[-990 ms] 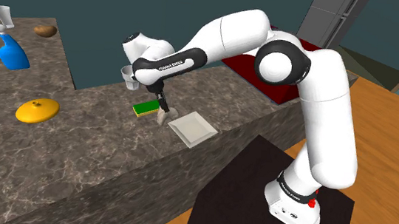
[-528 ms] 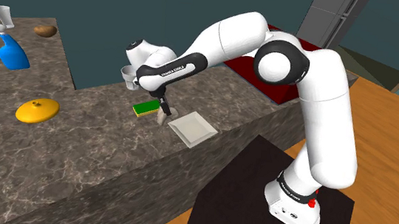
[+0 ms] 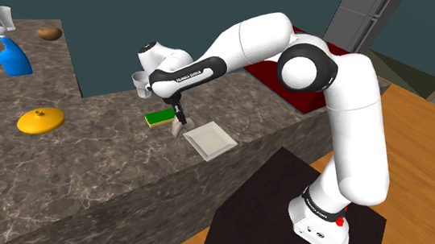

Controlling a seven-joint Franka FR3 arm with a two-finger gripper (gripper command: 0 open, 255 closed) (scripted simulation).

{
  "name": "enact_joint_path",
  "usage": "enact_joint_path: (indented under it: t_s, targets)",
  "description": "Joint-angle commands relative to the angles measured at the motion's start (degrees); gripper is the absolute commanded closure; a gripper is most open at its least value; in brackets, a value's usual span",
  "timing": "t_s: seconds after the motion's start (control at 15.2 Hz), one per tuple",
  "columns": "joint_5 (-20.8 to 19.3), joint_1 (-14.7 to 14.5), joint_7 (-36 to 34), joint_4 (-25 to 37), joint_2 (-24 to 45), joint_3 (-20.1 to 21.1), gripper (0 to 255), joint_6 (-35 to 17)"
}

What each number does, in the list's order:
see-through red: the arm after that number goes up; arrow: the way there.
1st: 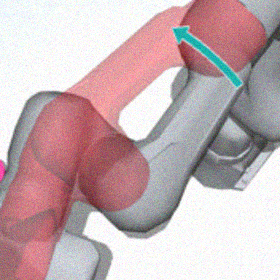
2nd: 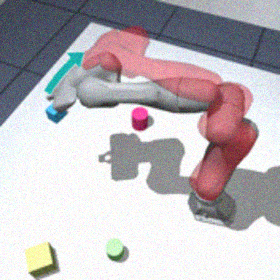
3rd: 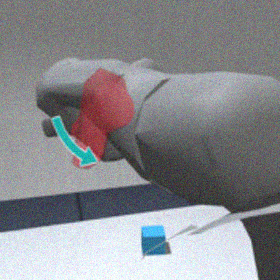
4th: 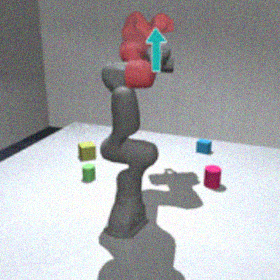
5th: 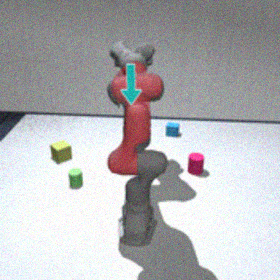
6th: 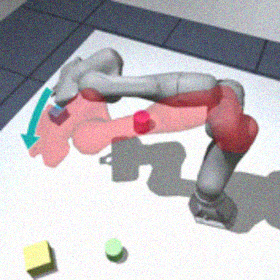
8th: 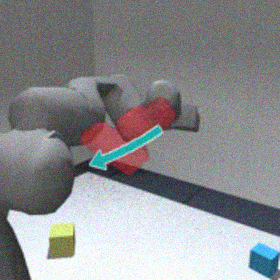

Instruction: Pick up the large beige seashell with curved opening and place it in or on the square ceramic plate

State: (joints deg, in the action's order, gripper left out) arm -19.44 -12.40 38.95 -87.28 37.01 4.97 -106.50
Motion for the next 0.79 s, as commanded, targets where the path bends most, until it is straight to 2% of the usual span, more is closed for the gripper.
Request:
enact_joint_path:
  t_s: [0.0,0.46,0.73]
  targets:
    - [0.24,-0.09,0.03,-0.41,0.45,0.15,255,0.04]
    - [0.25,-0.16,-0.08,-0.51,0.34,0.2,255,0.07]
    - [0.55,-0.14,0.52,0.05,-1.26,0.34,255,2.16]
